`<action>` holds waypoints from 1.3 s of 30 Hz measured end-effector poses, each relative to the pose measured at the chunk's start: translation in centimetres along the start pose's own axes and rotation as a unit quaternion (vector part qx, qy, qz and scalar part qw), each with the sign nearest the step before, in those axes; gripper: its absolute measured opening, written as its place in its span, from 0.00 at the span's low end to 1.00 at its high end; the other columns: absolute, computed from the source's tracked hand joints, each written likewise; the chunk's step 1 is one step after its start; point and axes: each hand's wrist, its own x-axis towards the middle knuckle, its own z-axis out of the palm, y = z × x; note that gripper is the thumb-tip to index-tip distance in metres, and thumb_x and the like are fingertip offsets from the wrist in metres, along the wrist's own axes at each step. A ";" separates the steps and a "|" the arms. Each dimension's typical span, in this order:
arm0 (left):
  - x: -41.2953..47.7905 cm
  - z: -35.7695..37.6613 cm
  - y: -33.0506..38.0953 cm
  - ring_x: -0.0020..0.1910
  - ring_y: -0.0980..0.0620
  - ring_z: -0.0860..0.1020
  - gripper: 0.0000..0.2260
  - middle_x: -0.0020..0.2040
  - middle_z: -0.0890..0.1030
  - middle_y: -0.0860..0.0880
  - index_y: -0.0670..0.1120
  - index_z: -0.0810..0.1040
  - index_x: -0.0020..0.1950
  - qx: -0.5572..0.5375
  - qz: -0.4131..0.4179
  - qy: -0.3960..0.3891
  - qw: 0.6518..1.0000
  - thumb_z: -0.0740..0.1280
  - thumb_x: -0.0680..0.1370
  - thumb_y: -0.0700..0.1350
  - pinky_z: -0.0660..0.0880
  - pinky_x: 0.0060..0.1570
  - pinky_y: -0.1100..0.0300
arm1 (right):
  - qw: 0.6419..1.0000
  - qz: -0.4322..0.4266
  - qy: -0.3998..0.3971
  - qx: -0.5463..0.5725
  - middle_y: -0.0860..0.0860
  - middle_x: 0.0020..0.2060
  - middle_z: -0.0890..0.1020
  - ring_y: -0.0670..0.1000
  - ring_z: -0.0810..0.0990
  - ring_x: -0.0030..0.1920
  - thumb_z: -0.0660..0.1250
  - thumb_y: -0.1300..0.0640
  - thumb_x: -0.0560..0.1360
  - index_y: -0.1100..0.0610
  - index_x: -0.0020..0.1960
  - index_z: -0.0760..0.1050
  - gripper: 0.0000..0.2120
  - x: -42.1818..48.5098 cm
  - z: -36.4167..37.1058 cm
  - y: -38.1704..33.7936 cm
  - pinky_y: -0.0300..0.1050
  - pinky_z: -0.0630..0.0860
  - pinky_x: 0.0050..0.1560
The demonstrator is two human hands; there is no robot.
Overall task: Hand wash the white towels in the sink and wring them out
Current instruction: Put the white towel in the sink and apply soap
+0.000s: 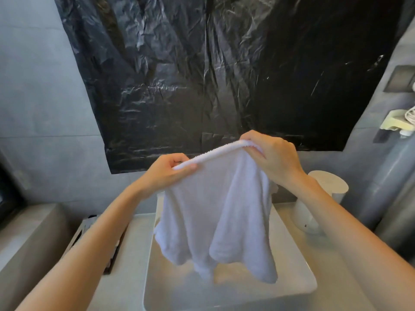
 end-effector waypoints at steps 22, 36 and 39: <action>-2.7 2.5 -6.4 0.32 0.57 0.72 0.15 0.35 0.78 0.42 0.41 0.77 0.40 0.040 -0.023 -0.031 0.998 0.67 0.78 0.52 0.69 0.36 0.62 | 0.905 0.346 -0.211 0.128 0.51 0.30 0.76 0.51 0.76 0.36 0.72 0.43 0.71 0.52 0.33 0.75 0.16 -6.9 2.7 4.6 0.47 0.73 0.38; -2.9 10.4 -14.4 0.34 0.55 0.72 0.11 0.36 0.76 0.51 0.45 0.78 0.45 -0.064 -0.255 -0.020 0.965 0.66 0.79 0.52 0.69 0.31 0.65 | 0.761 0.490 -0.318 0.283 0.54 0.39 0.69 0.49 0.69 0.38 0.67 0.56 0.77 0.58 0.44 0.69 0.08 -14.4 12.1 7.7 0.39 0.63 0.36; -1.7 12.7 -15.9 0.36 0.53 0.72 0.08 0.38 0.75 0.48 0.43 0.79 0.46 -0.113 -0.305 0.001 0.946 0.65 0.81 0.46 0.72 0.34 0.63 | 0.755 0.511 -0.313 0.265 0.55 0.38 0.71 0.51 0.70 0.38 0.63 0.62 0.77 0.59 0.44 0.69 0.04 -14.8 14.1 8.2 0.41 0.64 0.35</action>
